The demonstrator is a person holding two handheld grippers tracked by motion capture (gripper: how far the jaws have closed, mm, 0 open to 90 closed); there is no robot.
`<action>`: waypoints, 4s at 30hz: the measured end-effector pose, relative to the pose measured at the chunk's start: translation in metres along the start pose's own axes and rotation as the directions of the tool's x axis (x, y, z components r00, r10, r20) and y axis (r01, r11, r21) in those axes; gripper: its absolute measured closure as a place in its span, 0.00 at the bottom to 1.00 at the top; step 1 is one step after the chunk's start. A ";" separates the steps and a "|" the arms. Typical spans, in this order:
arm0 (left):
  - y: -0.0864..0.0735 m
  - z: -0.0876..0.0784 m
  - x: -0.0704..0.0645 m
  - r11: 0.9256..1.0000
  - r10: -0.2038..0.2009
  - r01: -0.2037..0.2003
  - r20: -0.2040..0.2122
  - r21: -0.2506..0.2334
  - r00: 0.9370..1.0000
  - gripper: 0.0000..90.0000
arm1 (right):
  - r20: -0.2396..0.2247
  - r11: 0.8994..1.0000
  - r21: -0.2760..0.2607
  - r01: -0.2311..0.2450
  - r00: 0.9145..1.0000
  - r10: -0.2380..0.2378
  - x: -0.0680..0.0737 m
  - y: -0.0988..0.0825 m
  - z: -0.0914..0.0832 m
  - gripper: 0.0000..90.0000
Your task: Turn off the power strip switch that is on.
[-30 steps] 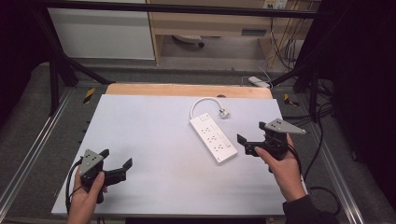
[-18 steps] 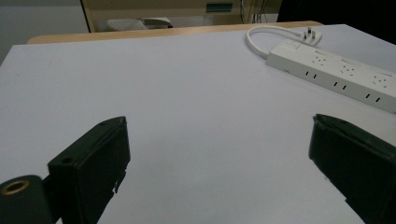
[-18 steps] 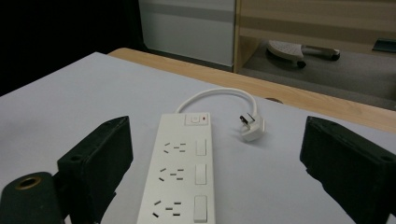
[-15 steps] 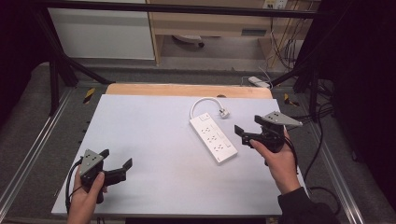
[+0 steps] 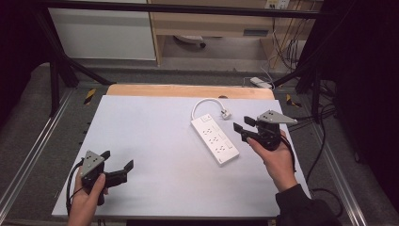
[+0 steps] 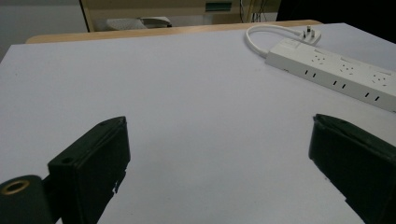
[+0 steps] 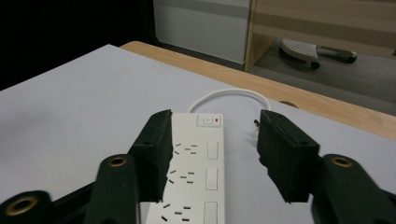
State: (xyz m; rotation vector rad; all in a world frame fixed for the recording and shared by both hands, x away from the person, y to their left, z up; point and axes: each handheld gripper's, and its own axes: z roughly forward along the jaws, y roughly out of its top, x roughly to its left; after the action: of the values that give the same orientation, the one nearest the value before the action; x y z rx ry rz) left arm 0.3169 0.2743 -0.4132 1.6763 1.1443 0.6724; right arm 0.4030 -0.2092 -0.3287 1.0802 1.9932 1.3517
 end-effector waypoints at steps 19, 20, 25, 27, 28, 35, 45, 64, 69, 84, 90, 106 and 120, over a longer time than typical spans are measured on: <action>0.000 0.000 0.000 1.000 0.002 -0.002 0.001 -0.002 1.000 0.06 | -0.027 0.999 0.045 0.025 0.999 -0.024 0.004 -0.002 0.033 0.91; 0.000 0.000 0.000 1.000 0.002 -0.002 0.001 -0.003 1.000 0.06 | -0.031 0.998 0.050 0.030 0.999 -0.028 0.004 -0.003 0.035 0.92; 0.000 0.000 0.000 1.000 0.001 -0.001 0.001 -0.003 1.000 0.06 | -0.036 0.996 0.079 0.030 0.999 -0.027 0.004 -0.007 0.043 0.97; 0.000 0.000 0.000 1.000 0.002 -0.002 0.001 -0.004 1.000 0.06 | -0.037 0.996 0.089 0.025 0.999 -0.022 0.004 -0.009 0.045 0.99; 0.000 0.000 0.000 1.000 0.002 -0.002 0.001 -0.004 1.000 0.06 | -0.037 0.995 0.094 0.025 0.999 -0.022 0.003 -0.011 0.046 0.99; 0.000 0.000 0.000 1.000 0.002 -0.002 0.002 -0.004 1.000 0.06 | -0.031 0.988 0.152 0.001 1.000 0.003 -0.005 -0.025 0.054 1.00; 0.000 0.000 0.000 1.000 0.003 -0.003 0.002 -0.004 1.000 0.06 | -0.014 0.979 0.202 -0.025 1.000 0.028 -0.015 -0.039 0.058 1.00; 0.000 0.000 0.000 1.000 0.006 -0.006 0.003 -0.003 1.000 0.06 | 0.002 0.964 0.260 -0.053 0.999 0.054 -0.021 -0.058 0.065 1.00; 0.000 0.000 0.000 1.000 0.006 -0.006 0.003 -0.003 1.000 0.06 | 0.000 0.961 0.270 -0.053 0.998 0.055 -0.020 -0.061 0.067 1.00; 0.000 0.000 0.000 1.000 0.007 -0.007 0.004 -0.002 1.000 0.06 | -0.012 0.952 0.300 -0.052 0.998 0.058 -0.015 -0.074 0.069 1.00; 0.000 0.000 0.000 1.000 0.011 -0.011 0.004 0.004 1.000 0.06 | -0.016 0.951 0.304 -0.052 0.998 0.059 -0.013 -0.076 0.069 1.00; 0.000 0.000 0.000 1.000 0.010 -0.010 0.004 0.005 1.000 0.06 | -0.024 0.950 0.309 -0.036 0.999 0.045 -0.010 -0.077 0.069 1.00; 0.000 0.000 0.000 1.000 0.010 -0.010 0.005 0.004 1.000 0.06 | -0.026 0.948 0.315 -0.031 0.999 0.041 -0.008 -0.080 0.071 1.00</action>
State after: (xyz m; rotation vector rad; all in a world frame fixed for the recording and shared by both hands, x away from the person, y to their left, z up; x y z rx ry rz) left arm 0.3168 0.2740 -0.4132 1.6874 1.1350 0.6722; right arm 0.4346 -0.1938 -0.4305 1.2452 2.2778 1.0957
